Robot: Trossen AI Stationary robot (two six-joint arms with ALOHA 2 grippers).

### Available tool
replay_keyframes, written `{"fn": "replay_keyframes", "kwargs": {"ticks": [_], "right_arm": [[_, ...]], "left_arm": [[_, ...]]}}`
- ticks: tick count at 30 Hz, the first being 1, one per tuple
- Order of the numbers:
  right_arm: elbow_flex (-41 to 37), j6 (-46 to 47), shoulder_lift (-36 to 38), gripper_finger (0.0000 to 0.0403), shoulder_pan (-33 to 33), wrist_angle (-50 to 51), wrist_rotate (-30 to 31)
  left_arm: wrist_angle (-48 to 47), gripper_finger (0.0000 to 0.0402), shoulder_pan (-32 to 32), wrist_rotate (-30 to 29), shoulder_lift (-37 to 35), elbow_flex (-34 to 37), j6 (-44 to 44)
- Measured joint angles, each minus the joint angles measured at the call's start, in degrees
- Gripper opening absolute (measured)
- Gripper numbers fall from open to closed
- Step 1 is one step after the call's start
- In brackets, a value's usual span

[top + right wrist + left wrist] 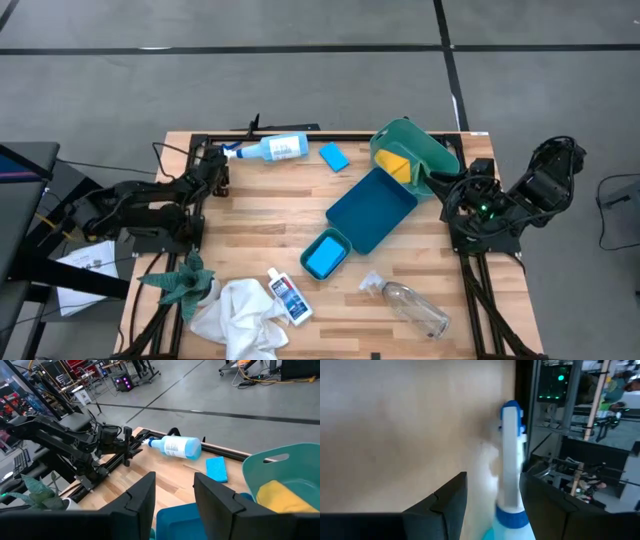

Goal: Pick & Place Kitchen Items
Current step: Put the blue spray bottle into the blue bin

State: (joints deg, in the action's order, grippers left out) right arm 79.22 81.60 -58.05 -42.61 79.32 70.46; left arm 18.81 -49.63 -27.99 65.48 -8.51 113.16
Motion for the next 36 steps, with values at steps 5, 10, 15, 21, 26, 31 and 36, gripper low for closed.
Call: {"fn": "replay_keyframes", "kwargs": {"ticks": [5,10,15,21,26,31,36], "right_arm": [[0.00,0.53,0.01,0.0127,0.00,0.01,-0.02],[0.00,0.53,0.01,0.0127,0.00,0.00,0.00],[0.00,0.55,0.01,0.0127,0.00,-0.01,0.00],[0.00,0.85,0.01,0.0127,0.00,-0.03,0.00],[0.00,0.97,0.01,0.0127,0.00,-0.06,0.00],[0.00,0.98,-0.01,0.0127,0.00,-0.39,0.00],[0.00,0.99,-0.12,0.0127,0.04,-0.49,0.00]], "left_arm": [[2.40,0.0177,-1.69,0.32,1.62,-0.03,-0.22],[3.18,0.0177,-2.14,0.98,3.10,-0.07,-0.29],[5.31,0.0162,-2.12,0.98,4.47,-0.07,-0.36],[5.85,0.0115,-2.11,0.90,4.87,-0.09,-0.37],[6.14,0.0064,-2.09,0.43,4.87,-0.10,-0.38],[9.51,0.0020,-2.09,-0.02,4.81,-0.12,-4.28],[12.22,0.0021,-1.90,1.18,4.91,0.00,-6.37]]}}
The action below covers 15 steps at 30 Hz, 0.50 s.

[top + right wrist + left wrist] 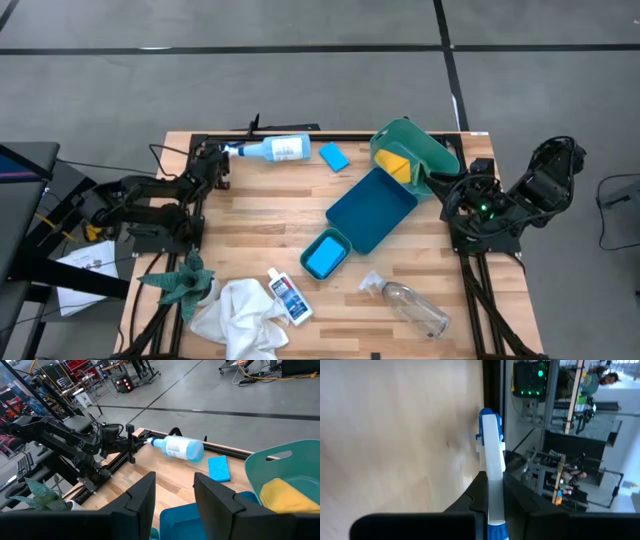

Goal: Pick & Place Kitchen Items
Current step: Put the blue spray bottle into the blue bin

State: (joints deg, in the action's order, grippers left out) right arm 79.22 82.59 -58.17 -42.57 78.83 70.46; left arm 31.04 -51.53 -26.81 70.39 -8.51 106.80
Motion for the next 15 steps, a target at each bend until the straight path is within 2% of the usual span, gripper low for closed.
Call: {"fn": "replay_keyframes", "kwargs": {"ticks": [8,15], "right_arm": [[0.00,-0.13,-0.03,0.0127,-0.03,-1.03,0.01],[0.00,-0.31,-1.08,0.0127,-0.24,-1.73,0.02]], "left_arm": [[2.58,0.0020,4.46,-0.06,0.00,0.00,-2.92],[6.93,0.0020,8.43,-3.73,-2.37,0.00,-8.95]]}}
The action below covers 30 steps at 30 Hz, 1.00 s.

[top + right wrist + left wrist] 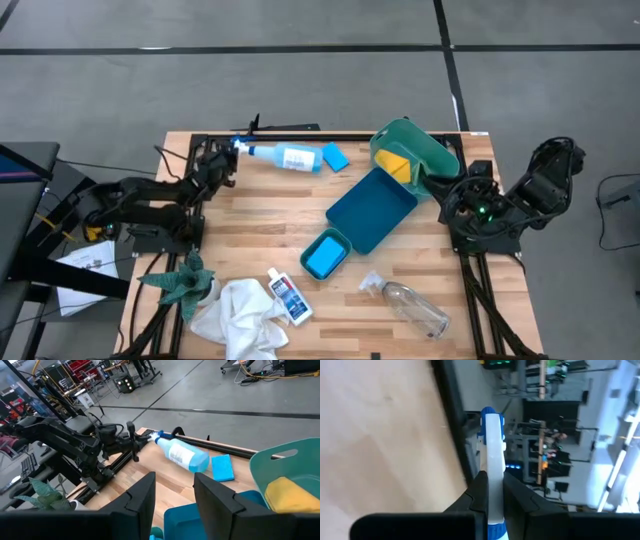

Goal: Pick & Place Kitchen Items
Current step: Put the blue spray bottle into the blue bin

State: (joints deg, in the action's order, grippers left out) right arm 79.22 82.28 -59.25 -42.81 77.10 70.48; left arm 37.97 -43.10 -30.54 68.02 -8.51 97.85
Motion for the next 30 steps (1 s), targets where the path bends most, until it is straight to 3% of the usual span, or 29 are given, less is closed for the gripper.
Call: {"fn": "replay_keyframes", "kwargs": {"ticks": [9,16,23,30], "right_arm": [[0.00,-0.17,-1.11,0.0127,-0.35,-1.03,-0.17],[0.00,-0.19,-1.18,0.0127,-0.35,-1.28,-0.17],[0.00,-0.20,-1.18,0.0127,-0.35,-1.39,-0.17],[0.00,-2.64,-1.18,0.0127,-0.35,-3.64,-0.17]], "left_arm": [[0.32,0.0020,0.45,-0.13,-10.91,0.00,-16.67],[0.30,0.0020,0.41,6.54,-18.06,0.00,-29.29],[0.72,0.0020,0.52,15.12,-21.29,0.00,-38.37],[0.99,0.0020,1.28,19.85,-24.70,0.00,-46.85]]}}
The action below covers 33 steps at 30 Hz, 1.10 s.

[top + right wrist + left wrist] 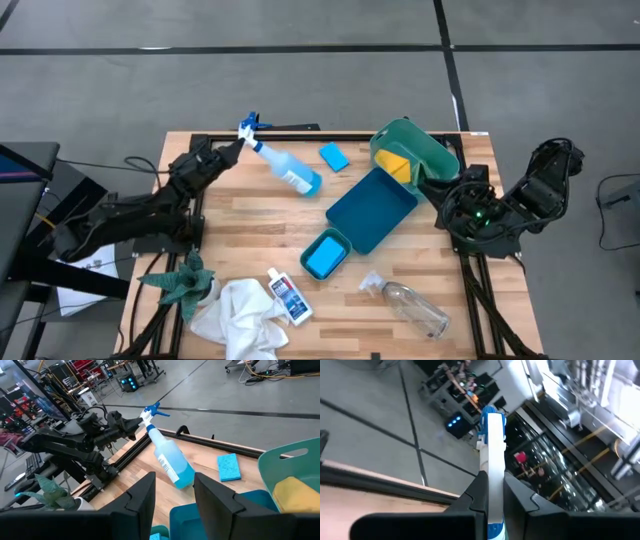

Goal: Pick & Place Kitchen Items
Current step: Put the blue spray bottle into the blue bin

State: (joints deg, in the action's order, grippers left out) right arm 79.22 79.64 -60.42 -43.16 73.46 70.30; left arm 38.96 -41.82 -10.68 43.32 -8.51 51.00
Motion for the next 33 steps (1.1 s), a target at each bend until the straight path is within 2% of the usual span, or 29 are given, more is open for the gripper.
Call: {"fn": "replay_keyframes", "kwargs": {"ticks": [4,11,15,18,22,27,30,33], "right_arm": [[0.00,-0.59,0.00,0.0127,0.00,-0.65,0.00],[0.00,-0.58,0.00,0.0127,0.00,-0.71,0.00],[0.00,-0.59,0.00,0.0127,0.00,-1.05,0.00],[0.00,-0.59,0.00,0.0127,0.00,-1.19,0.02],[0.00,-0.75,0.00,0.0127,0.00,-1.40,0.07],[0.00,-0.75,0.00,0.0127,0.00,-1.52,0.20],[0.00,-0.75,0.00,0.0127,0.00,-1.52,0.20],[0.00,-0.75,0.00,0.0127,0.00,-1.52,0.20]], "left_arm": [[1.24,0.0020,0.00,4.07,-1.38,-0.02,-4.56],[7.42,0.0020,0.02,14.68,-2.48,-0.29,-11.86],[6.34,0.0020,1.13,19.27,-2.46,-3.01,-15.31],[4.30,0.0020,2.97,20.51,-2.46,-5.97,-19.49],[-3.22,0.0020,5.98,20.61,-2.46,-11.78,-27.29],[-21.78,0.0020,10.18,20.08,-1.46,-21.01,-38.82],[-30.00,0.0020,12.95,17.53,-0.16,-26.09,-44.55],[-32.85,0.0020,15.81,13.49,0.96,-29.08,-48.85]]}}
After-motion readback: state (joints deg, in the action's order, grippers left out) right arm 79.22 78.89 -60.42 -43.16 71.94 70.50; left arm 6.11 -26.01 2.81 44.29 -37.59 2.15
